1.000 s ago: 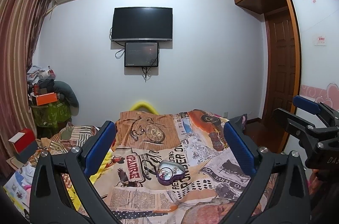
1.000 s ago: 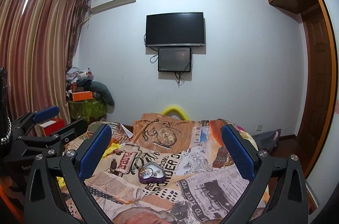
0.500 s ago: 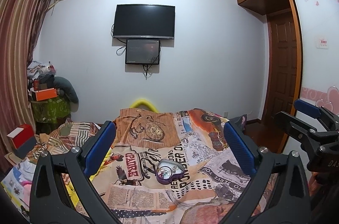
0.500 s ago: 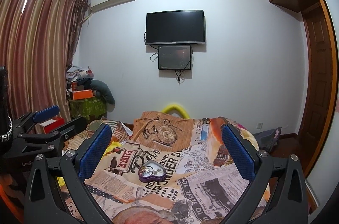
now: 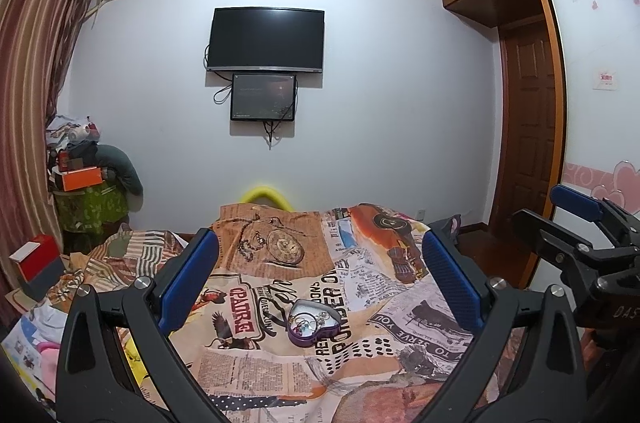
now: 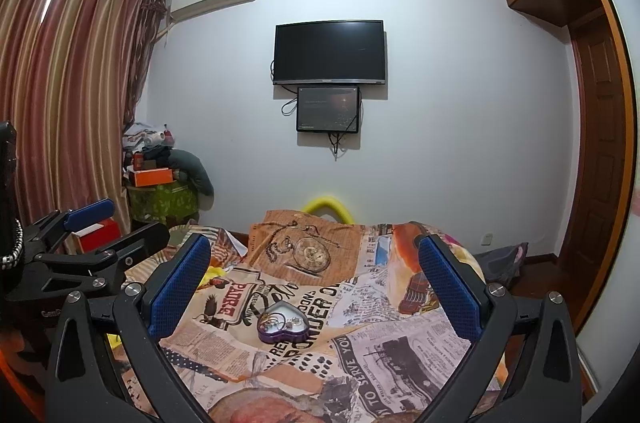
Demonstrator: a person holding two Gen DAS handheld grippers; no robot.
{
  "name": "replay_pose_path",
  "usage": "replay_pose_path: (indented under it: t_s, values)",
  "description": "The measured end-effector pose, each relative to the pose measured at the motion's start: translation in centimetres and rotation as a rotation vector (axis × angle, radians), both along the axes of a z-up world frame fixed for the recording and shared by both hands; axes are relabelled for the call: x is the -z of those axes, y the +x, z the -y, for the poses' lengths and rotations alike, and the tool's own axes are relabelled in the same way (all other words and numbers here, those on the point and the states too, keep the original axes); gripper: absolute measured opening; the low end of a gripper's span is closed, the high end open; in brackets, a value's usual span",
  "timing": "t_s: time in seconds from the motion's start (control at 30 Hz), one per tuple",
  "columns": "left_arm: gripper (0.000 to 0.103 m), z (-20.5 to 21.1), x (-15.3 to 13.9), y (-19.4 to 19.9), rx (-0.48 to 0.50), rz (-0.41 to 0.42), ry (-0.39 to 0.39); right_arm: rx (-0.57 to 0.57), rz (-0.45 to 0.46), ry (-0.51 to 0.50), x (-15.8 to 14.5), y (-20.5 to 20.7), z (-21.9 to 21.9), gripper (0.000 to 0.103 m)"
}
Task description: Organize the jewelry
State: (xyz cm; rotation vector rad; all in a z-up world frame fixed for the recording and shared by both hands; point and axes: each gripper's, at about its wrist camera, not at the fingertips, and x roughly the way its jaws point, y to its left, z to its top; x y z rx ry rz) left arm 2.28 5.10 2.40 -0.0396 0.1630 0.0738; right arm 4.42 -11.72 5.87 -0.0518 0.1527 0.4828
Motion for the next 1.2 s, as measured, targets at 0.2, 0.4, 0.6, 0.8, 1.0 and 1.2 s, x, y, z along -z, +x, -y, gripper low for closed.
replay_pose_path:
  t_s: [0.2,0.4,0.6,0.8,1.0,1.2]
  values:
    - [0.102,0.08,-0.01,0.1,0.014,-0.001,-0.003,0.005,-0.002,0.007,-0.01,0.01,0.14,0.103]
    - [0.102,0.18,-0.11,0.06,0.018,-0.004,0.001,0.008,-0.003,0.013,0.12,0.19,0.16,0.103]
    - [0.102,0.19,0.02,0.25,0.024,-0.01,-0.012,0.008,-0.003,0.016,0.23,0.19,0.2,0.103]
    - [0.102,0.1,0.1,0.36,0.042,-0.015,-0.021,0.012,-0.004,0.02,0.3,0.23,0.28,0.103]
    - [0.102,0.23,0.14,0.38,0.043,-0.008,-0.019,0.014,-0.011,0.027,0.38,0.36,0.32,0.103]
    - [0.102,0.17,0.47,0.76,0.033,-0.012,-0.014,0.014,-0.018,0.024,0.66,0.62,0.3,0.103]
